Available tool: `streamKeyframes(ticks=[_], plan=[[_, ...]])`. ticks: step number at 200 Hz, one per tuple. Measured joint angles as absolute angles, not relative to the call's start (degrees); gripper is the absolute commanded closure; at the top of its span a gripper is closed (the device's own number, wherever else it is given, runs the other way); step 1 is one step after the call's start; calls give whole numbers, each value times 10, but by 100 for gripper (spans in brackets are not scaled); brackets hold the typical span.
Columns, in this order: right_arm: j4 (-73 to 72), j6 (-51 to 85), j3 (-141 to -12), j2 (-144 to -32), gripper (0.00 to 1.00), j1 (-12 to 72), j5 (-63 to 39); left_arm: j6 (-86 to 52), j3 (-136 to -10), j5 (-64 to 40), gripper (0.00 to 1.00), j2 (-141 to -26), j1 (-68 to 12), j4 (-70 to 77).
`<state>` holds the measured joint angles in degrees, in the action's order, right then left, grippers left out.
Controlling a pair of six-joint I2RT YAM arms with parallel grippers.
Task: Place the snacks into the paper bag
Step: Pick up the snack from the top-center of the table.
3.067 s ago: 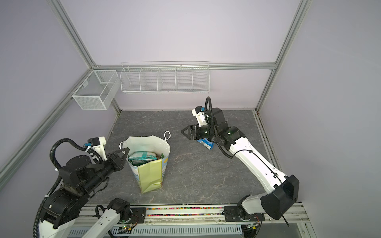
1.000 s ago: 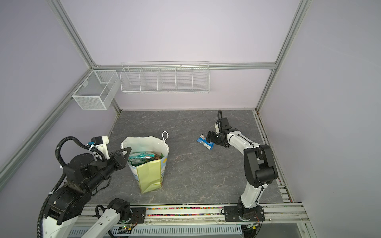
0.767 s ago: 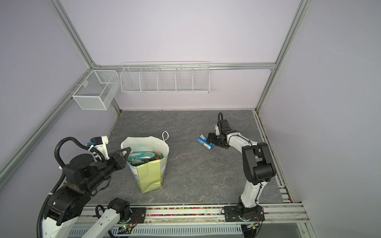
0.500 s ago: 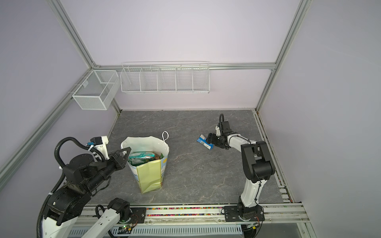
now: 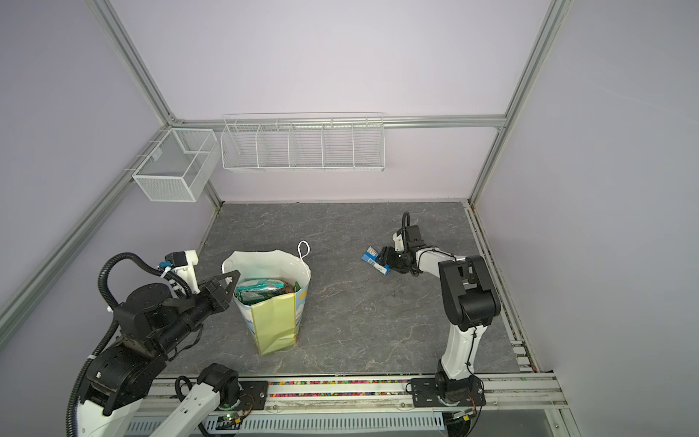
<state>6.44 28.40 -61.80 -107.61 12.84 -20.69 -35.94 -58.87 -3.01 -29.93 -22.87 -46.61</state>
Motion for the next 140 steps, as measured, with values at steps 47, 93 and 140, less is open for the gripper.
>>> streamKeyframes(ticks=[47,93,140], plan=[[60,288,-614,-1076,60,128,-211,-359,-589,-30,100,-299,-229,-466],[59,290,-611,-1075,77,128,-215,-360,-589,-30,100,-298,-229,-468],[59,292,-610,-1072,81,128,-222,-360,-589,-30,100,-298,-229,-470]])
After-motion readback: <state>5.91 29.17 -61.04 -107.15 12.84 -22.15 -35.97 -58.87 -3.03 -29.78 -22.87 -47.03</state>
